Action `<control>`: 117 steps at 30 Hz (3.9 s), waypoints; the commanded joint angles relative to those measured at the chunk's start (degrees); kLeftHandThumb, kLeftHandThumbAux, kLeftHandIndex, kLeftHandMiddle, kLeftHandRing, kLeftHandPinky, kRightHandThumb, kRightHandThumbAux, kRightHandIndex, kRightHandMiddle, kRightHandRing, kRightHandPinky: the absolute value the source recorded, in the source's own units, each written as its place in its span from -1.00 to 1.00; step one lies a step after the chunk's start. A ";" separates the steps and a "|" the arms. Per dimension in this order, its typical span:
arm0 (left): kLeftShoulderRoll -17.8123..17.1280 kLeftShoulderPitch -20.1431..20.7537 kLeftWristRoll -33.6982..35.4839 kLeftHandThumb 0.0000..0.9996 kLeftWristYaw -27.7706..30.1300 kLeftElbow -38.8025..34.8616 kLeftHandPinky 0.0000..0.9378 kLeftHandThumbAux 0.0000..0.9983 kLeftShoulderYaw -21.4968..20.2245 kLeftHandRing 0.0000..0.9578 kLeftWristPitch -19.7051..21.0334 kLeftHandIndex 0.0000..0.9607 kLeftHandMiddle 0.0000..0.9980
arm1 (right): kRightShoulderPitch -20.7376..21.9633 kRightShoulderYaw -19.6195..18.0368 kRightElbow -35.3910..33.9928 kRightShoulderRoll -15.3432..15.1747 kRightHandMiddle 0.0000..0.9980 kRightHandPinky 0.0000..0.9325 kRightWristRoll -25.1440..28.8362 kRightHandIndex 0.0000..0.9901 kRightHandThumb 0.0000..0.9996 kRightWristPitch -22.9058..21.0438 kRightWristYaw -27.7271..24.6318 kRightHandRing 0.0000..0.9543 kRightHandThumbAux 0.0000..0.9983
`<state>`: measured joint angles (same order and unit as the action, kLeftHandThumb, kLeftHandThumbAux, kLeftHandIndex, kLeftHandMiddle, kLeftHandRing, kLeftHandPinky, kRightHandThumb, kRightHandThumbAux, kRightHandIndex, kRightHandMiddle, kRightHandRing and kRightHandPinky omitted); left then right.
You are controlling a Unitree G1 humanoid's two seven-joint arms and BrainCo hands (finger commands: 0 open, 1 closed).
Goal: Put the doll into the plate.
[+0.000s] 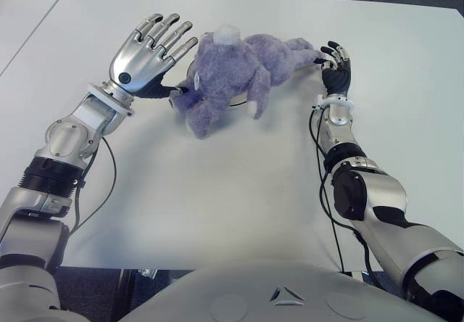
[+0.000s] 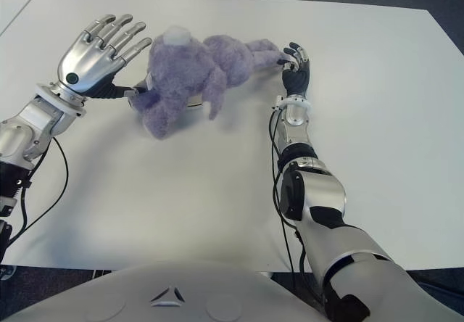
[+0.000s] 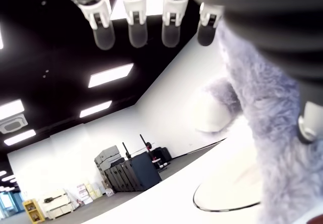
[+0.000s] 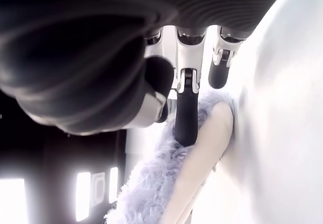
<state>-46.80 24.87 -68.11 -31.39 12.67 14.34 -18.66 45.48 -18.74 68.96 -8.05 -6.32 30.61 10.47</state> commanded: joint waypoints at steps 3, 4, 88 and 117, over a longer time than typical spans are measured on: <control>-0.95 -2.86 1.20 -0.72 -6.34 2.60 -1.00 -0.07 -0.60 -1.00 0.15 -0.97 -1.00 | -14.74 -0.60 8.87 4.35 -0.50 -0.79 1.60 -0.65 0.83 -7.31 -0.42 -0.31 0.73; -1.03 -2.89 1.17 -0.69 -6.96 2.67 -1.00 -0.08 -0.70 -1.00 0.24 -0.98 -1.00 | -14.74 -0.63 8.87 4.36 -0.50 -0.79 1.63 -0.65 0.83 -7.30 -0.44 -0.31 0.74; 1.84 2.74 10.58 -0.46 -19.65 18.37 -1.00 -0.01 -0.89 -1.00 -3.79 -0.95 -1.00 | -14.74 -1.00 8.87 4.40 -0.51 -0.73 1.86 -0.66 0.88 -7.34 -0.41 -0.25 0.72; 3.00 2.40 11.95 -0.34 -19.49 21.15 -1.00 0.10 -1.10 -1.00 -3.65 -0.90 -1.00 | -14.79 -0.95 8.84 4.30 -0.53 -0.72 1.71 -0.65 0.99 -6.94 -0.73 -0.21 0.70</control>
<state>-45.38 28.18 -57.86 -49.93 31.34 12.32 -21.99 45.48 -19.02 68.96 -8.08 -6.30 30.62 10.07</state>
